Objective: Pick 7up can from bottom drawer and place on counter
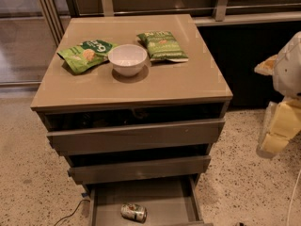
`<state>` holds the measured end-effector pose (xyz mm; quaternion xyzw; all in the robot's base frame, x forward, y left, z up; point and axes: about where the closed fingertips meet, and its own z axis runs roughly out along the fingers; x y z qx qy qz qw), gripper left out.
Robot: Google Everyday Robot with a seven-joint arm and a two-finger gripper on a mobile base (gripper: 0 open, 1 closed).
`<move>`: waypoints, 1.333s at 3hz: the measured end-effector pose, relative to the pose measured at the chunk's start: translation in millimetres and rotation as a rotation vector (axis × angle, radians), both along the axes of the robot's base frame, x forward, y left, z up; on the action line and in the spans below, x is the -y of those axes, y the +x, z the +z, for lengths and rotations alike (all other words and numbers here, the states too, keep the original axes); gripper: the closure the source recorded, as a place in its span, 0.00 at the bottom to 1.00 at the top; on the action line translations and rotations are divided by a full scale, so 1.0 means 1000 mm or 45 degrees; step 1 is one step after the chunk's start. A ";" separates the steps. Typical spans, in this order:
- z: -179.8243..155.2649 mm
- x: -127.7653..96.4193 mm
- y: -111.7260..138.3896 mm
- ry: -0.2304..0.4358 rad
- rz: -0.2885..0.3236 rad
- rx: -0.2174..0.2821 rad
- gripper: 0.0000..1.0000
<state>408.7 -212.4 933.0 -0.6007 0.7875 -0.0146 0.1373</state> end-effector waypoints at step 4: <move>-0.160 -0.028 -0.079 0.187 -0.057 -0.212 0.00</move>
Offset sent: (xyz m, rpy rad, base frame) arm -0.0990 0.0258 -0.1702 0.1204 0.2248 -0.0602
